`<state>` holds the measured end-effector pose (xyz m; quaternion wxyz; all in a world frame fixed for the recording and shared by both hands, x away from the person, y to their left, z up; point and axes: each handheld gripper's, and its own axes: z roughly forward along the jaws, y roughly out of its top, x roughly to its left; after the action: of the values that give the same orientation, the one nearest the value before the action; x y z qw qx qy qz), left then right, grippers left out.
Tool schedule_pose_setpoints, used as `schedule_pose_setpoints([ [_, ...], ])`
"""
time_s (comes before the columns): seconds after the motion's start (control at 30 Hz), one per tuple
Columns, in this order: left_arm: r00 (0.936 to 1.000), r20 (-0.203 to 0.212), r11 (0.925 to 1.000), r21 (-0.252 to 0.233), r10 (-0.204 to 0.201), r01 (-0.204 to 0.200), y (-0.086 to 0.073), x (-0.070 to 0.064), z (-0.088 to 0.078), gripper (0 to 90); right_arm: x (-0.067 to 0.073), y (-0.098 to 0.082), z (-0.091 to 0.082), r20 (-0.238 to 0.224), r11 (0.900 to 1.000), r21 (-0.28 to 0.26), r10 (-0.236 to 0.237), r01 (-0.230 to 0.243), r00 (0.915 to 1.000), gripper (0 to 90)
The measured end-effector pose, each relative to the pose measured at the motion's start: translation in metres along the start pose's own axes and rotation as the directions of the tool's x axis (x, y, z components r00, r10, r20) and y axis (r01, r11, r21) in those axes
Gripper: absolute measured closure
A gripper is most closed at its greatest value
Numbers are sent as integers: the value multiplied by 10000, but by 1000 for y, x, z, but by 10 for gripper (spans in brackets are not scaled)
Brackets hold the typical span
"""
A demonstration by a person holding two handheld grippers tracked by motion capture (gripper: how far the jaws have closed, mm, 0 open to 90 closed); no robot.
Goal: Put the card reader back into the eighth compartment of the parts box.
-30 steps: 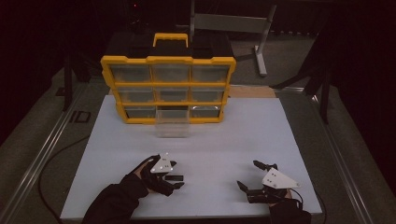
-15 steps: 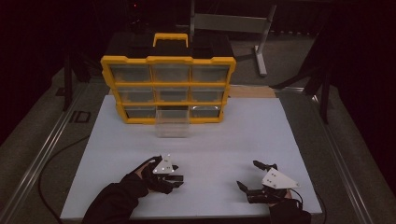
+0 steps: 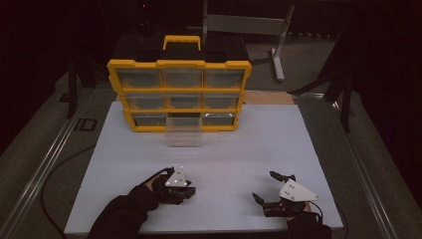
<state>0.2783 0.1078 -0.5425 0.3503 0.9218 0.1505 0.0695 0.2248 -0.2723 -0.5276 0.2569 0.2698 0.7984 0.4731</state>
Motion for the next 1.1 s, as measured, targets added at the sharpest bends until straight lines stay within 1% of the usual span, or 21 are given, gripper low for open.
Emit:
schedule_pose_setpoints([
  [0.13, 10000, 47, 10000, -11, 8, -7, 0, 0, 0, 641, 0, 0, 0, 1, 10000, -15, -23, 23, 10000, 89],
  [0.17, 10000, 86, 10000, -16, 0, 0, 0, 0, 0, 664, 0, 0, 0, -3, 10000, -16, -20, 20, 10000, 89],
  [0.37, 9998, 140, 9999, 16, -120, 120, 0, 0, 1, 694, 0, 0, 0, 0, 10000, -12, -19, 19, 10000, 89],
  [0.4, 9998, 166, 9999, 23, -113, 113, 0, 0, 1, 717, 0, 0, 0, -1, 10000, -14, -22, 22, 10000, 89],
  [0.57, 9997, 193, 9998, 84, -161, 159, 1, 0, 1, 728, 0, 0, 0, 9, 10000, -12, -31, 31, 10000, 89],
  [0.7, 9998, 137, 9998, 148, -106, 104, 3, 0, 1, 730, 0, 0, 0, 5, 10000, -16, -16, 16, 10000, 89],
  [0.77, 10000, 89, 9999, 162, -10, 9, 4, -1, -1, 730, 0, 0, 0, 8, 10000, -18, -16, 16, 10000, 89],
  [0.83, 10000, 33, 9999, 98, -33, 32, 7, -1, -3, 731, 0, 0, 0, 10, 10000, -23, -13, 13, 10000, 89],
  [0.87, 10000, 25, 10000, 28, 15, -15, 9, -2, -6, 732, 0, 0, 0, 12, 10000, -19, -6, 6, 10000, 89],
  [0.93, 10000, 4, 9999, -170, -13, 13, 12, -2, -9, 732, 0, 0, 0, 1, 10000, -16, 1, -1, 10000, 89],
  [0.97, 10000, 4, 9999, -170, -13, 13, 12, -2, -9, 732, 0, 0, 0, 2, 10000, -14, -7, 7, 10000, 89],
  [1.0, 10000, -48, 9995, -322, 7, -8, 14, -3, -13, 732, 0, 0, 0, 0, 10000, -11, -16, 16, 10000, 89],
  [1.1, 9999, -104, 9988, -495, -49, 43, 16, -2, -18, 733, 0, 0, 0, 23, 10000, -8, -4, 4, 10000, 89],
])
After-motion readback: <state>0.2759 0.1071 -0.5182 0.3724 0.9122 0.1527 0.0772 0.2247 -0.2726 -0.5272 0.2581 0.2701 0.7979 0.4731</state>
